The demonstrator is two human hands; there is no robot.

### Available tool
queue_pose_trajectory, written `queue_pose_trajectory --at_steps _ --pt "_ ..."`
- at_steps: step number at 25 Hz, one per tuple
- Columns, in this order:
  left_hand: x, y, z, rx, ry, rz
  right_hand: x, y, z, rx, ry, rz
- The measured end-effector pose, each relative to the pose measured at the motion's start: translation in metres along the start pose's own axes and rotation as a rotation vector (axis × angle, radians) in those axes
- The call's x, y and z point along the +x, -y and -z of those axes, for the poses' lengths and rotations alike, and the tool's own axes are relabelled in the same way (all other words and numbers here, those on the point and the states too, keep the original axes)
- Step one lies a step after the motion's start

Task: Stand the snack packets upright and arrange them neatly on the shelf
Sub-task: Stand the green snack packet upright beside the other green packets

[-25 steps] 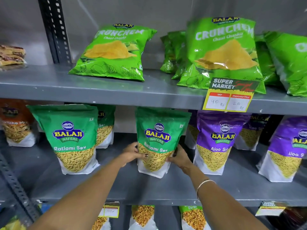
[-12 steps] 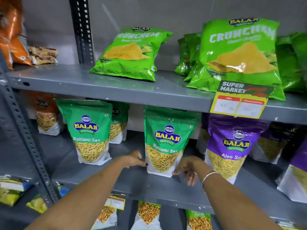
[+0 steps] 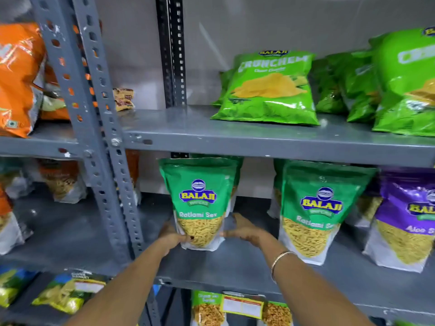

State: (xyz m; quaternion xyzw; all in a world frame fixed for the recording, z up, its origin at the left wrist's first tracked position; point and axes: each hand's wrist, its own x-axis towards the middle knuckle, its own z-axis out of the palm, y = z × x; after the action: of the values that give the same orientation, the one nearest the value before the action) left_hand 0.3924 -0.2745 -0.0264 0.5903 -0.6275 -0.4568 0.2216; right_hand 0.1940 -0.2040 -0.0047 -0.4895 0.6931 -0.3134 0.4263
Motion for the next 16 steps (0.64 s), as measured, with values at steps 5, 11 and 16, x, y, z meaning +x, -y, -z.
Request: queue_pose_trajectory --at_steps 5,11,16 --pt "0.035 0.027 0.008 -0.028 0.025 -0.098 0.022 0.001 -0.048 0.349 -0.106 0.057" --pt "0.022 0.029 0.009 0.104 0.098 -0.147 -0.006 0.002 -0.059 0.299 -0.214 0.001" --pt "-0.010 0.037 0.015 0.092 0.166 -0.194 -0.029 -0.011 -0.065 0.211 -0.232 0.016"
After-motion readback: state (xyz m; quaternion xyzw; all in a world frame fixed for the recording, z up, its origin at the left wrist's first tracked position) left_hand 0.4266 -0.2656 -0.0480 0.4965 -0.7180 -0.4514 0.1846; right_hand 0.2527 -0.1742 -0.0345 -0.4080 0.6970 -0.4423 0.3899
